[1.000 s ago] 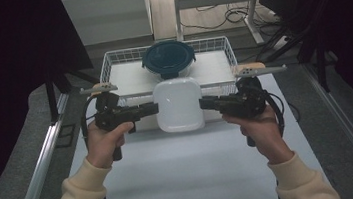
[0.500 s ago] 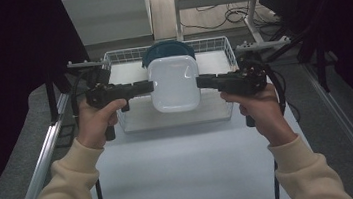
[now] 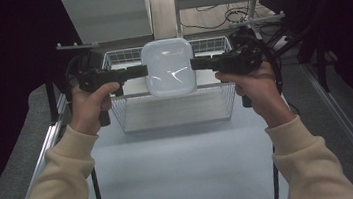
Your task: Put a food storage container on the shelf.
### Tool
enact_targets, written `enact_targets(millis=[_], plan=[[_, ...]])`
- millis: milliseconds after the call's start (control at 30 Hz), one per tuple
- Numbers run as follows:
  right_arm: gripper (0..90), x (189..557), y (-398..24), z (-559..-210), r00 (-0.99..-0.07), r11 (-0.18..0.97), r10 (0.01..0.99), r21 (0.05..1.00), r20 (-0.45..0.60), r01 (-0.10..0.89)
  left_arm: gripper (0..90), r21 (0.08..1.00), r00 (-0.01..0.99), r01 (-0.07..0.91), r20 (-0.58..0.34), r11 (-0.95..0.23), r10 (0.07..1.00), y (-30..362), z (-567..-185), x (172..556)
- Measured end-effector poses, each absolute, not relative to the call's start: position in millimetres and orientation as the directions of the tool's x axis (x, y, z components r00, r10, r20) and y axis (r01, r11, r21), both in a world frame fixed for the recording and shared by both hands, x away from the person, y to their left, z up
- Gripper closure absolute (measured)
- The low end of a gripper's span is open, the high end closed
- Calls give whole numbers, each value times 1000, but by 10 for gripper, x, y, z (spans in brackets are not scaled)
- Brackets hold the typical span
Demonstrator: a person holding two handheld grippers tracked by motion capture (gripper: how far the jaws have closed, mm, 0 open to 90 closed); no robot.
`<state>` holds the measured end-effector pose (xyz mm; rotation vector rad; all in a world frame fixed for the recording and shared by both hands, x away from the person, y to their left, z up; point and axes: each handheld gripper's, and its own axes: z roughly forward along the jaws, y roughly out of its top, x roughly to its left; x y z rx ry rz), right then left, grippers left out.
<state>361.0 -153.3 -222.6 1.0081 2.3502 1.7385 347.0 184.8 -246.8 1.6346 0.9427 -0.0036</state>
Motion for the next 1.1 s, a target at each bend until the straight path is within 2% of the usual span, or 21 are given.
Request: enact_targets(millis=[633, 1100], plan=[[799, 4041, -1447, -1951, -757, 132, 539, 851, 369, 509, 786, 797, 637, 603, -502, 26, 585, 1891, -2181, 3883], [794, 4556, -1390, -2140, -675, 105, 573, 776, 465, 622, 783, 703, 542, 709, -595, 56, 593, 1902, -2356, 4375]])
